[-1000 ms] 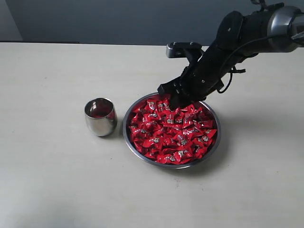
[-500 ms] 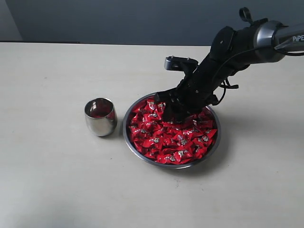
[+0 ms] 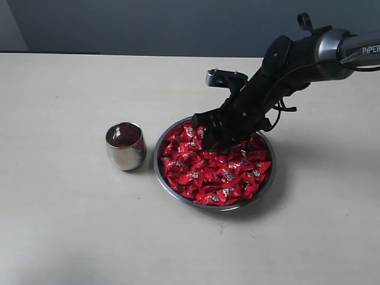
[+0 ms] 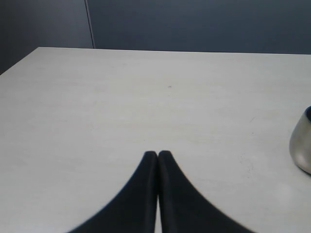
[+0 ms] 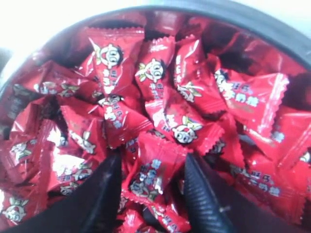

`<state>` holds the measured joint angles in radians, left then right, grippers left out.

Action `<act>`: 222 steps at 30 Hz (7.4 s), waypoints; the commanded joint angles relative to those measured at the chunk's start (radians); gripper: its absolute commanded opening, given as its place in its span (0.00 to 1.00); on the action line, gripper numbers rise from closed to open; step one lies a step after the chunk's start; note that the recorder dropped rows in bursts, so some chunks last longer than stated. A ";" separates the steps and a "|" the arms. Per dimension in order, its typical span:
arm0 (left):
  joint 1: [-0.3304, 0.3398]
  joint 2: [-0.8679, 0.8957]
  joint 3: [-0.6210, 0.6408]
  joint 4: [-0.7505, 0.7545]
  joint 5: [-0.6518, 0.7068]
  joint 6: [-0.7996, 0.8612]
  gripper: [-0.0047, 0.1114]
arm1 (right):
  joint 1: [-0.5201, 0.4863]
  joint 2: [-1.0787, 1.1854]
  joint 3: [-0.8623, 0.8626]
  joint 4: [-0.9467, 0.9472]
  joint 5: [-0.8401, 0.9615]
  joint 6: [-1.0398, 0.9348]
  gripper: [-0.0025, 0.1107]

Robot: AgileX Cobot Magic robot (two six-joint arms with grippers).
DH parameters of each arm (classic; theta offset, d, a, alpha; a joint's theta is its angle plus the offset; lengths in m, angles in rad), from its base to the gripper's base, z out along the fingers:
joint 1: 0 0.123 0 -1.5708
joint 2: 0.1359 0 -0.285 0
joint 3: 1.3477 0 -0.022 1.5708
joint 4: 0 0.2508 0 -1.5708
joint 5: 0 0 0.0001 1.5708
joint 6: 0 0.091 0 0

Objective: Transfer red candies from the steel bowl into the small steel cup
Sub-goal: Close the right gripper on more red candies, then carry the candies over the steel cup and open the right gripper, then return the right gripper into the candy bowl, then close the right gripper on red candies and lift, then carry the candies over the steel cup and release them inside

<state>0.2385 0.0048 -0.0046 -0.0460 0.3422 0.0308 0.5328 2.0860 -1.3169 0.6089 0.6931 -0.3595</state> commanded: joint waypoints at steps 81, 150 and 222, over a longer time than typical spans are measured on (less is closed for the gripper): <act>-0.010 -0.005 0.005 0.021 -0.008 -0.001 0.04 | 0.270 0.113 -0.445 0.034 0.097 -0.118 0.07; -0.010 -0.005 0.005 0.021 -0.008 -0.001 0.04 | 0.074 0.138 -0.312 -0.441 0.237 0.109 0.45; -0.010 -0.005 0.005 0.021 -0.008 -0.001 0.04 | 0.253 -0.015 -0.324 -0.020 0.037 -0.146 0.01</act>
<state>0.2385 0.0048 -0.0046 -0.0271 0.3422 0.0308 0.7816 2.0539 -1.6362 0.5882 0.7452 -0.4969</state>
